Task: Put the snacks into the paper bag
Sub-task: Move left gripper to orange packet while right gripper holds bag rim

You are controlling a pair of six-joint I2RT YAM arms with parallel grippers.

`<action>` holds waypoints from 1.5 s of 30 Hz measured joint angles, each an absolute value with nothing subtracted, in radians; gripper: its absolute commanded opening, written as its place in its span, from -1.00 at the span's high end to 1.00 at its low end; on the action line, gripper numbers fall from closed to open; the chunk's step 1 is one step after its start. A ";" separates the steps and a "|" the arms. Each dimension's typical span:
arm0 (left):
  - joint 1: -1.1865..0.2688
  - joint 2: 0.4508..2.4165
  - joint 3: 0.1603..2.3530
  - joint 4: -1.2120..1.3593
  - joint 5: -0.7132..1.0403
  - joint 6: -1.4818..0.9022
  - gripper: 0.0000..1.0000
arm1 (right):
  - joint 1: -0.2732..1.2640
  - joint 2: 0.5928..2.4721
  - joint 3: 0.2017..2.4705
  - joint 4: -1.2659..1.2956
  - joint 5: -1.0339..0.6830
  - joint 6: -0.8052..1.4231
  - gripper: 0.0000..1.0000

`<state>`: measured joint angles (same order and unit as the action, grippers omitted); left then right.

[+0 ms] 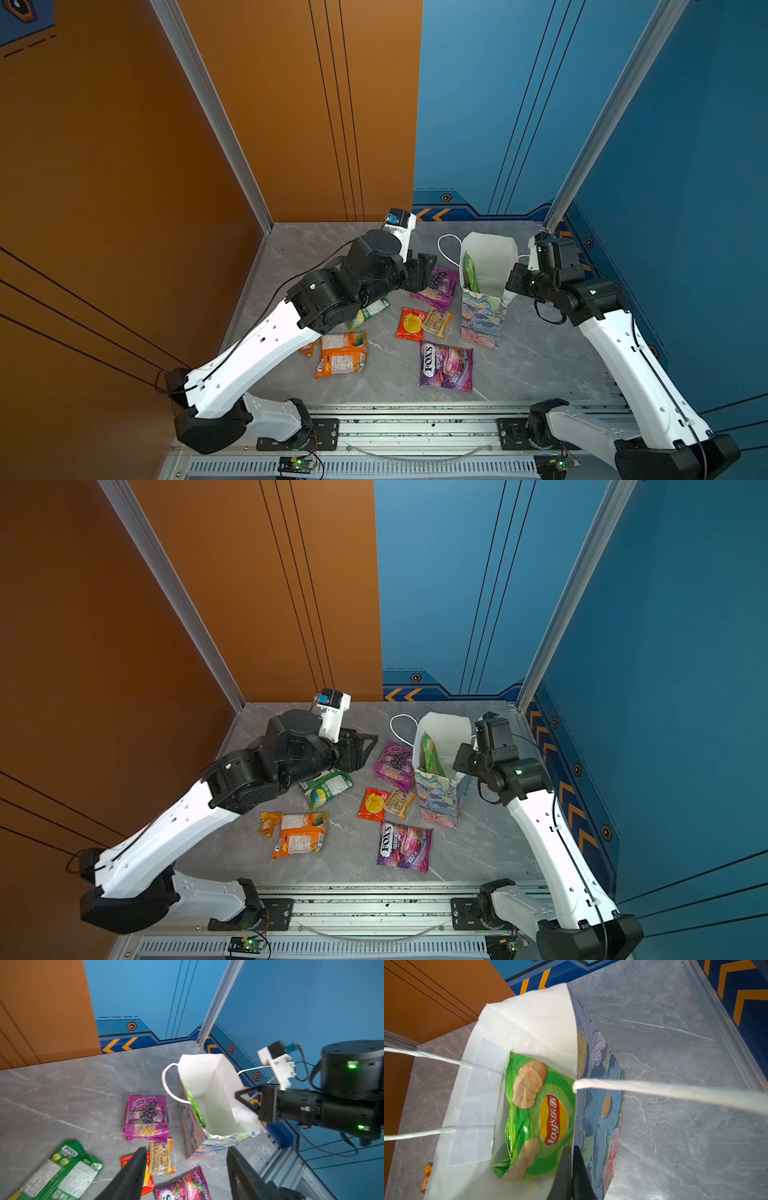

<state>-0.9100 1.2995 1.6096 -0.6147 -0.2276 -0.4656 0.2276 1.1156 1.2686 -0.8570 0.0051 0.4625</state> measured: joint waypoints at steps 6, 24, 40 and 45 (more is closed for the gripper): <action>-0.717 1.196 1.383 -0.647 -0.209 -0.527 -0.28 | 0.218 1.106 1.267 -0.865 0.005 0.452 0.96; -0.442 1.029 0.839 -0.907 -0.186 -0.743 -0.42 | 0.200 1.089 1.228 -0.860 0.005 0.441 0.96; -0.131 0.885 0.480 -0.698 0.079 -0.862 -0.33 | 0.196 1.081 1.206 -0.852 0.001 0.441 0.96; -0.194 0.957 0.469 -0.614 0.122 -0.876 -0.31 | 0.196 1.079 1.199 -0.852 0.001 0.441 0.96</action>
<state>-0.1936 0.9565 0.4686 -0.6140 0.1219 -0.8757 0.1959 1.0794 1.1988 -0.8520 0.0006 0.4412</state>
